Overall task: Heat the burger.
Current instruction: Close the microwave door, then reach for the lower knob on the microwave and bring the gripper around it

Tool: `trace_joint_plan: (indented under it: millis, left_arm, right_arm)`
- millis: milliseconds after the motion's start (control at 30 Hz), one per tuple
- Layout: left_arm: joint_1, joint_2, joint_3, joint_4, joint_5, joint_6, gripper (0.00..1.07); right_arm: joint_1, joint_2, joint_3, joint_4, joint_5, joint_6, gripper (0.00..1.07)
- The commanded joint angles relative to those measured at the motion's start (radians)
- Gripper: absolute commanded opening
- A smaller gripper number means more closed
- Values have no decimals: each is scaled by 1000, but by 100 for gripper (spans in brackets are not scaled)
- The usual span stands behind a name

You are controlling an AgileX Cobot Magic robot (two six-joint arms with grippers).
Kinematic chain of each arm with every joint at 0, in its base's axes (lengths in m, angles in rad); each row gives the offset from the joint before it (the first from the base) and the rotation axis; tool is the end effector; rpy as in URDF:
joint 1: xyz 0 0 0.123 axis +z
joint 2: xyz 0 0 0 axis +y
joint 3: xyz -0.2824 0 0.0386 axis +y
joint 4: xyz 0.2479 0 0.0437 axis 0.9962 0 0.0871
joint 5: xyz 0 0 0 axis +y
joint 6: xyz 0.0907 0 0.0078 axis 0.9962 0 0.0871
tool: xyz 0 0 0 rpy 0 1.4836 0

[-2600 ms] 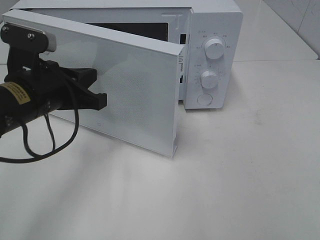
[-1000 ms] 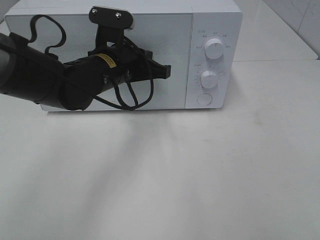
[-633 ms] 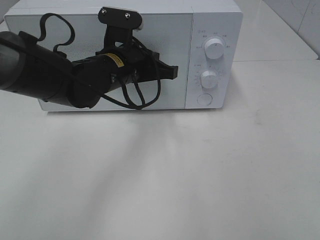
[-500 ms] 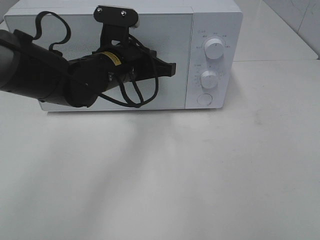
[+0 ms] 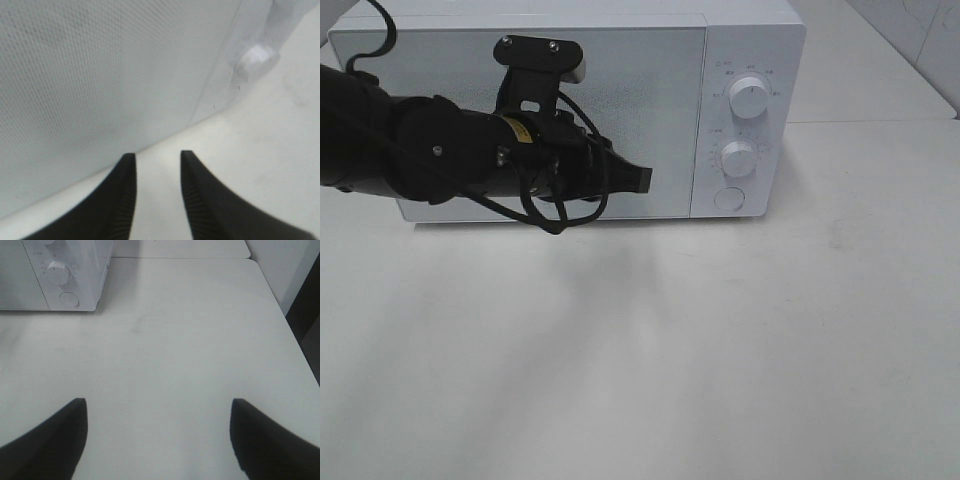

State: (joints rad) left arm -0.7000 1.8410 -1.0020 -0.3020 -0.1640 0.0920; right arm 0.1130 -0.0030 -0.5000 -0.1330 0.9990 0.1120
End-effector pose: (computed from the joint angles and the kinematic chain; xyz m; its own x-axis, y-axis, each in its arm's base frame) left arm 0.2980 -0.2453 0.1785 -0.5451 0.1918 -0.8161 0.5119 0.8471 -0.1429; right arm -0.0021 -0.0105 0.2828 -0.3914 -0.0047 -0.9202 0.0053 1.0000 -0.0074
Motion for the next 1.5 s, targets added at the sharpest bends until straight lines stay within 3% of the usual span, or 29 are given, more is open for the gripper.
trace_joint_plan:
  millis: [33, 67, 133, 233, 300, 500, 800, 900, 967, 1000, 1033, 1100, 1133, 1200, 1233, 1500]
  left_arm:
    - [-5, -41, 0, 9, 208, 3, 75]
    - [-5, -41, 0, 9, 208, 3, 75]
    - [-4, -69, -1, 19, 359, 3, 88]
    - [-4, -80, -1, 27, 407, 3, 88]
    - [-3, -116, -2, 91, 559, 3, 87]
    - [-3, -181, -2, 201, 788, -4, 87]
    - [25, -287, -2, 203, 1013, -12, 87]
    - [83, -324, -2, 201, 1082, -17, 87]
    - [182, -367, -2, 201, 1145, -16, 87]
    - [182, -367, -2, 201, 1145, -16, 87]
    - [254, -396, -2, 201, 1180, -16, 87]
    - [297, -413, -2, 198, 1203, -16, 87]
    - [372, -444, -2, 200, 1255, -14, 87]
    - [410, -462, -2, 203, 1286, -14, 87]
    - [483, -499, -2, 201, 1351, -19, 87]
    - [617, -704, 4, 198, 1431, -33, 87]
  right_arm:
    - [-8, -30, 1, -2, 1, 9, 76]
    - [-8, -30, 1, -2, 1, 9, 76]
    - [-8, -30, 1, -2, 1, 10, 76]
    - [-8, -30, 1, -2, 1, 10, 76]
    - [-8, -30, 1, -2, 1, 10, 76]
    - [-8, -30, 1, -2, 1, 9, 76]
    - [-8, -30, 1, -2, 1, 9, 76]
    - [-8, -30, 1, -2, 1, 9, 76]
    - [-8, -30, 1, -2, 1, 9, 76]
    - [-8, -30, 1, -2, 1, 9, 76]
    - [-8, -30, 1, -2, 1, 9, 76]
    - [-8, -30, 1, -2, 1, 9, 76]
    - [-8, -30, 1, -2, 1, 9, 76]
    - [-8, -30, 1, -2, 1, 9, 76]
    - [-8, -30, 1, -2, 1, 9, 76]
    - [-8, -30, 1, -2, 1, 9, 76]
